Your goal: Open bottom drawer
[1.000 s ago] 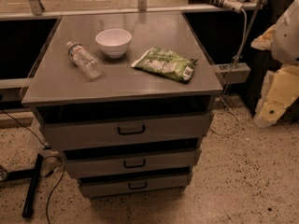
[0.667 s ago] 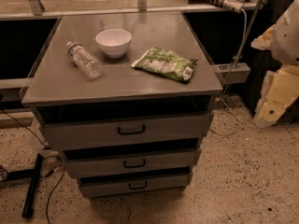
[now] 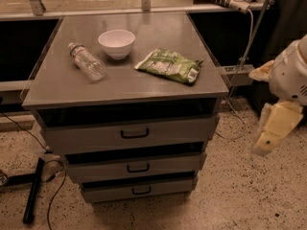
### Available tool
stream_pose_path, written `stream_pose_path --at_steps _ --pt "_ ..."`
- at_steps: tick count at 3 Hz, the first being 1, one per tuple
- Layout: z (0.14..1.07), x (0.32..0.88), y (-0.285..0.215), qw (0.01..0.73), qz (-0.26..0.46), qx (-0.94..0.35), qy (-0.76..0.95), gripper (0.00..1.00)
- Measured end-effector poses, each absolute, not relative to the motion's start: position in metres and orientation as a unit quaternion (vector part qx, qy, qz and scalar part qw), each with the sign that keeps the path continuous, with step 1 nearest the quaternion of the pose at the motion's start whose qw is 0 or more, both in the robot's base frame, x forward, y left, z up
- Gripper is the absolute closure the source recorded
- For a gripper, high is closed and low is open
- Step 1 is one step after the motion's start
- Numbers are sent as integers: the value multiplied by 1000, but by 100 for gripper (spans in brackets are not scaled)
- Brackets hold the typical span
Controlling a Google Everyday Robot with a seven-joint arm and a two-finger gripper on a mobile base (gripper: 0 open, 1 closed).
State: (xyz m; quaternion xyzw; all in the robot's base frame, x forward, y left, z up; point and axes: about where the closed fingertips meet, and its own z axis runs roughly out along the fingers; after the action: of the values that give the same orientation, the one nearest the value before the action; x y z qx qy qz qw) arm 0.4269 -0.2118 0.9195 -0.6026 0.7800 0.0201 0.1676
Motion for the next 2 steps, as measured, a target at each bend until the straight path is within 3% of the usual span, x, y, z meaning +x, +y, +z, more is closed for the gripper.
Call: stream_pose_path --at_steps 2 --pt "843 408 -214 205 33 -618 758 0"
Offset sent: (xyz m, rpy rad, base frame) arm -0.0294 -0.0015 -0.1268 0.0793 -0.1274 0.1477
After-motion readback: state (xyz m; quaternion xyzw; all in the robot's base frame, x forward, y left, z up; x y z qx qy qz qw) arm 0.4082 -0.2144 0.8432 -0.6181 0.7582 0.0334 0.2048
